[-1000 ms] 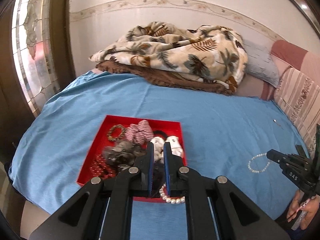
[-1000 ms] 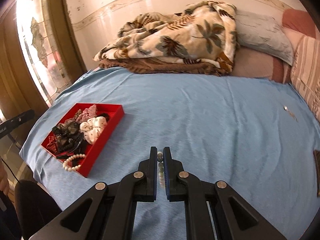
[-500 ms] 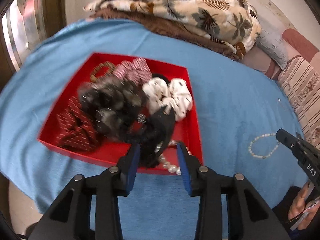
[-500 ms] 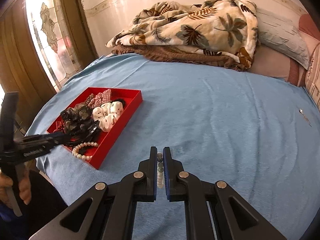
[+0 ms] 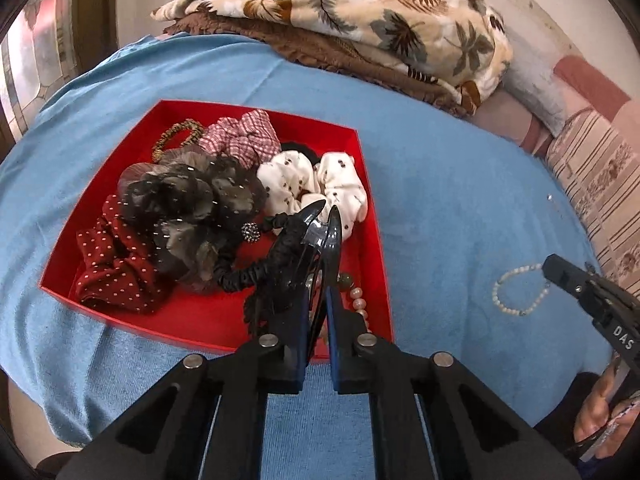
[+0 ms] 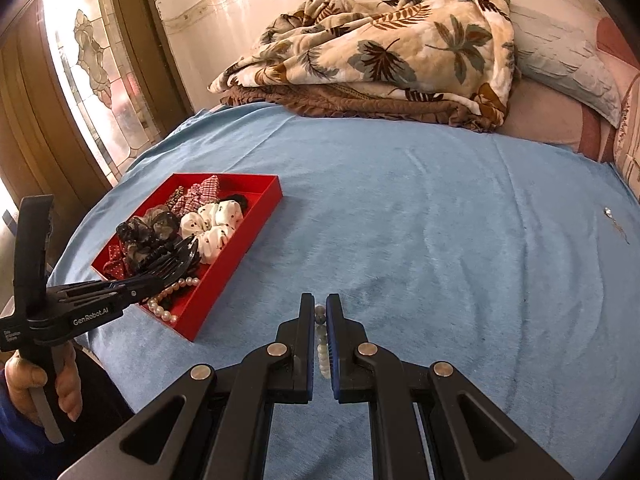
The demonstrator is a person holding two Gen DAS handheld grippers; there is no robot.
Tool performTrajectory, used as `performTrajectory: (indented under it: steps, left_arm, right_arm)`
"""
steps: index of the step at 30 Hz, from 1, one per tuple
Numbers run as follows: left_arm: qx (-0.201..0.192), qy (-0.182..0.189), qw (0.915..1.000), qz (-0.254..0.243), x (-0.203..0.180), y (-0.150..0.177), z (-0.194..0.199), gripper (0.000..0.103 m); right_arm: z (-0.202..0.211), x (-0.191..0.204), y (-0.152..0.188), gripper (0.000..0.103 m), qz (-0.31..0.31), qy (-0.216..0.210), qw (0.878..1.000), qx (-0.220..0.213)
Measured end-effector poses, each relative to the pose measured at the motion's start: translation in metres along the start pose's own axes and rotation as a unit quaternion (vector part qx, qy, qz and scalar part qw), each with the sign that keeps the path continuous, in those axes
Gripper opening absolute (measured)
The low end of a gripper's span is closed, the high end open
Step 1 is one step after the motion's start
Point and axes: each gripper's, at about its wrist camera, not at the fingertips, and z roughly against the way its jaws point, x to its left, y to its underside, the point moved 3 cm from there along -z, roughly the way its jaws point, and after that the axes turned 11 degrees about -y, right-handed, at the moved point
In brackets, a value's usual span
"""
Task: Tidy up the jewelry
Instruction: 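Lower the pearl bracelet into the tray left while the right tool drops its bracelet there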
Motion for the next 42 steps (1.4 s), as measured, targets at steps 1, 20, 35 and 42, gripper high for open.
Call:
performTrajectory:
  steps: [1,20,35,42]
  left_arm:
    - [-0.005,0.001,1.0000,0.004,0.003,-0.001,0.003,0.008]
    - [-0.008,-0.008,0.9991,0.041,0.035,-0.001,-0.004,0.009]
    - [-0.003,0.013,0.9983,0.057,0.043,-0.002,-0.010,0.008]
    - [-0.006,0.011,0.9984,0.054,0.042,-0.002,-0.010,0.008]
  right_arm:
    - [-0.001,0.004,-0.003,0.007,0.005,-0.001,1.000,-0.001]
    - [-0.070,0.102,-0.080,0.007,0.054,-0.114,0.992,0.017]
    - [-0.147,0.104,-0.122,0.007,-0.020,-0.164,0.984,0.063]
    - [-0.191,0.114,-0.109,0.007,-0.015,-0.160,0.980,0.114]
